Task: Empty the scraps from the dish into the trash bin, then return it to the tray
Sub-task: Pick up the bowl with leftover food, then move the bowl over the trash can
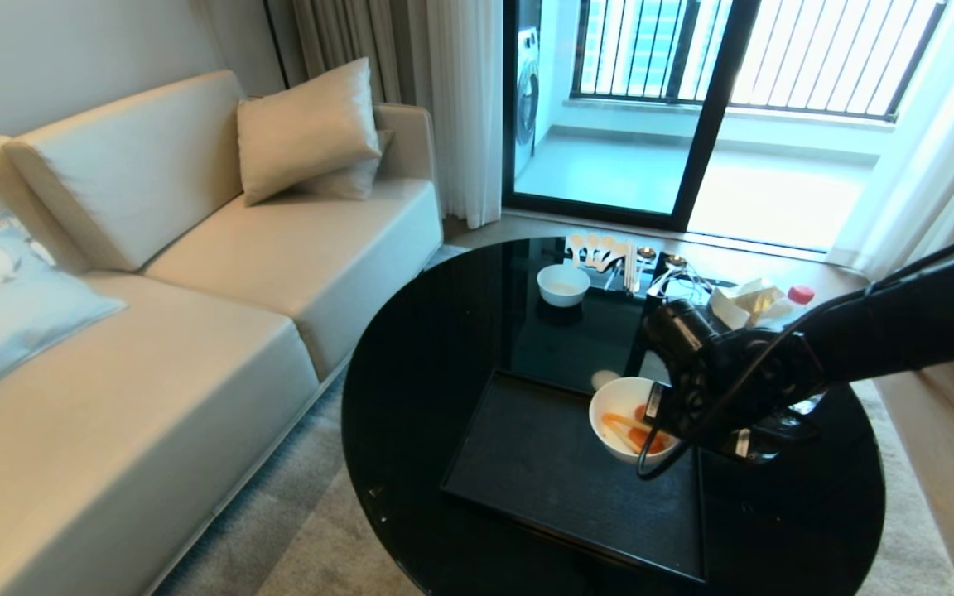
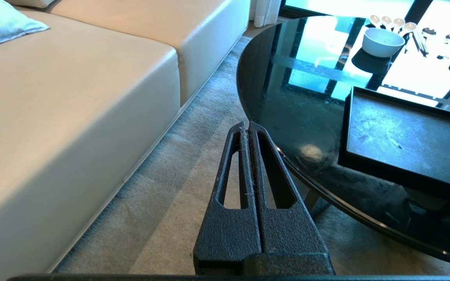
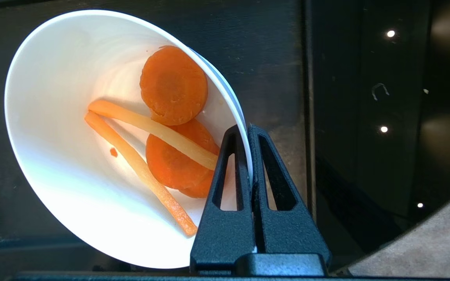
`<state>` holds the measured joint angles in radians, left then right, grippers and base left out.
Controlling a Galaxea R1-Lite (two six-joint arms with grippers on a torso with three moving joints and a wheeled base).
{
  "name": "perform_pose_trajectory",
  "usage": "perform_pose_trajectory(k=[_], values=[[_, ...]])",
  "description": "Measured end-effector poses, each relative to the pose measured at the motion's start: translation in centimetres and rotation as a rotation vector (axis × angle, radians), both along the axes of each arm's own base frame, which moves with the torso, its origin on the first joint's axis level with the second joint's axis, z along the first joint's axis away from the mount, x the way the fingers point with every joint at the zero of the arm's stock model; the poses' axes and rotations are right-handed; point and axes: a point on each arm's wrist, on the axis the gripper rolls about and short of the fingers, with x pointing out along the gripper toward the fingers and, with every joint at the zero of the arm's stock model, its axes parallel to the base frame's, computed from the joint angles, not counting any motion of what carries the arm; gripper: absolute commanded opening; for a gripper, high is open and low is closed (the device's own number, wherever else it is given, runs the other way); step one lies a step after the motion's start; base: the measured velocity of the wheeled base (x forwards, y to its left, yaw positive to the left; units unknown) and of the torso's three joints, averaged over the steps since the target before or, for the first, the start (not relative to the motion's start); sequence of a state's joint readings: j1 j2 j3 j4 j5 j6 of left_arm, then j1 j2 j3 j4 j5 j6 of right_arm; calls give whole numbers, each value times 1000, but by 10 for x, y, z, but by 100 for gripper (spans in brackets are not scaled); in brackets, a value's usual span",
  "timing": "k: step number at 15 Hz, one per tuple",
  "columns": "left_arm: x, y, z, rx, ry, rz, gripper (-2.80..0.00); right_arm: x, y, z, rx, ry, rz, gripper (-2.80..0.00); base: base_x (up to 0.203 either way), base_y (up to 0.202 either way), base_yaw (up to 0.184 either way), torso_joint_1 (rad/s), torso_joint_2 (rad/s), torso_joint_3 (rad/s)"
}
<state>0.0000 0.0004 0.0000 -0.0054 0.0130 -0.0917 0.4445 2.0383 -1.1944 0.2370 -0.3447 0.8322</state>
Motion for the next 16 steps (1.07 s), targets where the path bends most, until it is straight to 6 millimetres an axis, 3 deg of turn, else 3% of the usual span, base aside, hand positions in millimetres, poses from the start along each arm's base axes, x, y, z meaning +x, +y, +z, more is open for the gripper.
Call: perform_pose_trajectory(k=[8, 12, 16], values=[[0, 0, 0, 0, 0, 0, -280, -82, -37, 54, 54, -95, -14, -280, 0, 0, 0, 0, 0, 0], [0, 0, 0, -1, 0, 0, -280, -133, -68, 61, 63, -125, -41, -280, 0, 0, 0, 0, 0, 0], [0, 0, 0, 0, 0, 0, -280, -174, -98, 55, 61, -130, -106, -280, 0, 0, 0, 0, 0, 0]])
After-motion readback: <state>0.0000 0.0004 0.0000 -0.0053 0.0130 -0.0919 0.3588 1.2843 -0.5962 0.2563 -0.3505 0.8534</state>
